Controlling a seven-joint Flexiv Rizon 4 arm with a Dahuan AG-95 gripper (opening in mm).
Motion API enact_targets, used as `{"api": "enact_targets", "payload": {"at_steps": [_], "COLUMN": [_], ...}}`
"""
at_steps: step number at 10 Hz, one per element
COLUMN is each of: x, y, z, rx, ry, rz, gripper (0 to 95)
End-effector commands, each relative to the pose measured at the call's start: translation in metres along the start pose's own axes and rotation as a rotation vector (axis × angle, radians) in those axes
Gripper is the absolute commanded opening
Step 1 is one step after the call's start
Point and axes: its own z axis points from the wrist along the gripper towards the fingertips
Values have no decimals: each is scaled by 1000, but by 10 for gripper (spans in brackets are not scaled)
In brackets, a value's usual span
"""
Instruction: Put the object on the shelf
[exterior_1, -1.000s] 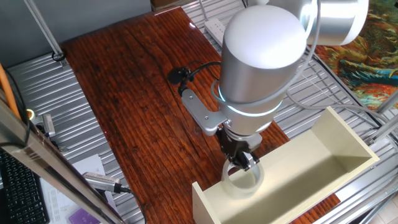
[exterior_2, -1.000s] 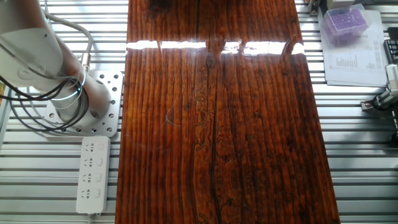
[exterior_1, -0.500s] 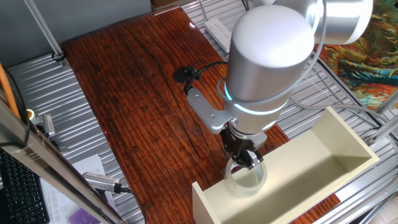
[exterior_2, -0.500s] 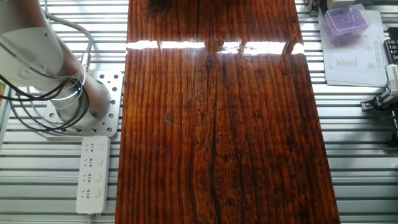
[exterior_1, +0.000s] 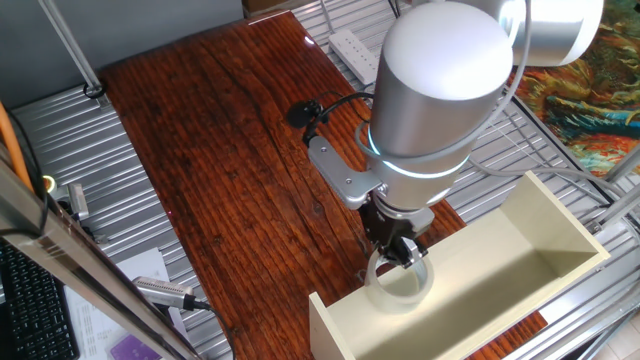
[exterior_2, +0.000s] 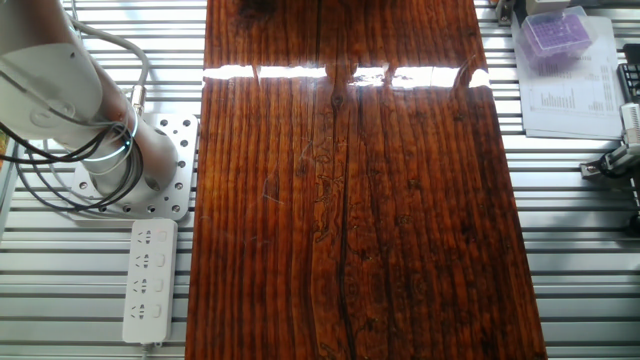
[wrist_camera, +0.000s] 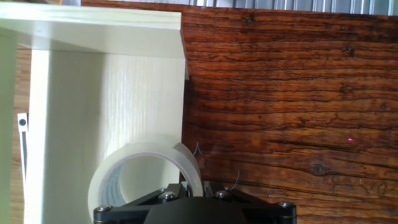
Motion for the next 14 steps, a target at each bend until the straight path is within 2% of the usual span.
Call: {"api": "enact_targets", "payload": {"at_steps": [1,6,8,10,14], "x": [0,0,0,0,9], "y": [0,-1,-1,-1,9], "z": [0,0,0,0,-7], "rx": [-1,2,3,-14,-11], "ry": [-2,-10,-2,-7,-5], "rz": [2,27,31,-40,-38], "gripper": [0,0,0,0,0]}}
